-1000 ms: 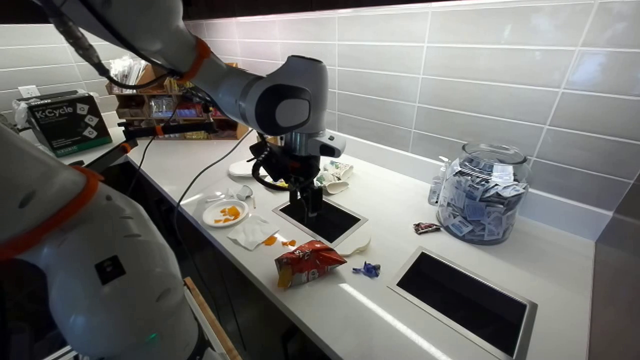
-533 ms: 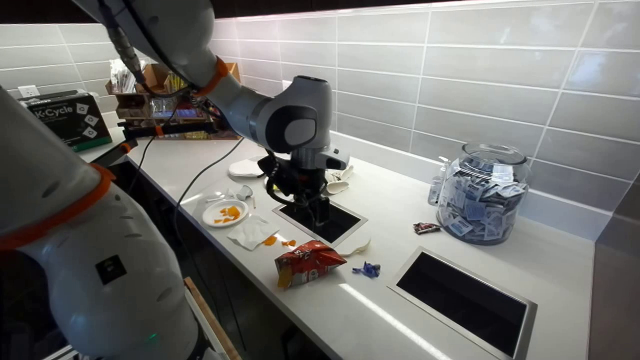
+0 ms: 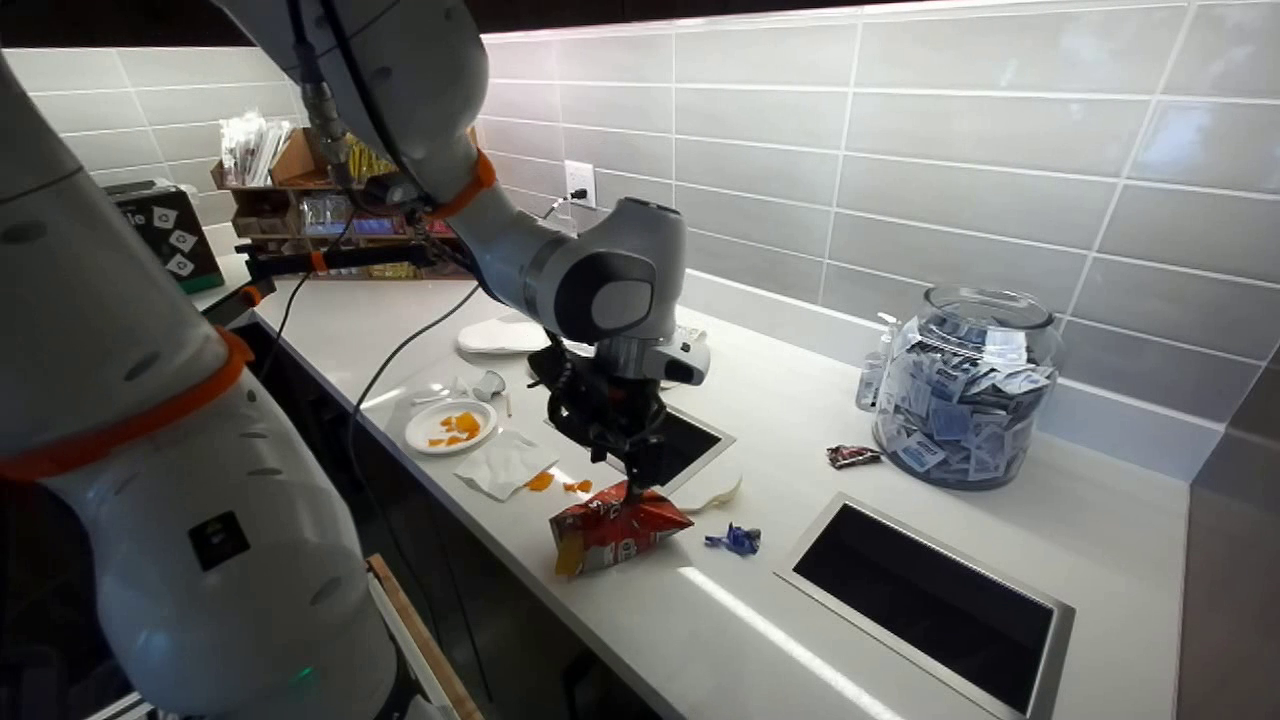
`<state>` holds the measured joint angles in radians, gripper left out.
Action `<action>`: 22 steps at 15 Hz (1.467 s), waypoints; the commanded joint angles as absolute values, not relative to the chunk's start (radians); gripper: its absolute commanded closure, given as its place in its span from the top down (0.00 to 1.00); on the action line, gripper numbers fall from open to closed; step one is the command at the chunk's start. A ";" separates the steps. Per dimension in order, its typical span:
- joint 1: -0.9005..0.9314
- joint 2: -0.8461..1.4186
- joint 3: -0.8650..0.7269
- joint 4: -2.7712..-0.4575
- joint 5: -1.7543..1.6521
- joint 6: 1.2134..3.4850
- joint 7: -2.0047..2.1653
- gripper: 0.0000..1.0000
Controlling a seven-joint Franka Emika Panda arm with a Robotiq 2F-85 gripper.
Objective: Empty some doritos from the bag into the bin on the left
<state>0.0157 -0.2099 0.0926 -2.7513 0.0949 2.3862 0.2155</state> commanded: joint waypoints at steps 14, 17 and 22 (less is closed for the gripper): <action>0.004 -0.027 0.041 -2.748 -0.014 2.643 0.236 0.28; 0.005 -0.032 0.038 -2.745 -0.002 2.637 0.229 0.06; 0.008 -0.076 0.035 -2.754 0.053 2.590 0.223 0.00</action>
<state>0.0045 -0.0425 0.0435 -2.7411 0.0235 2.6163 0.2175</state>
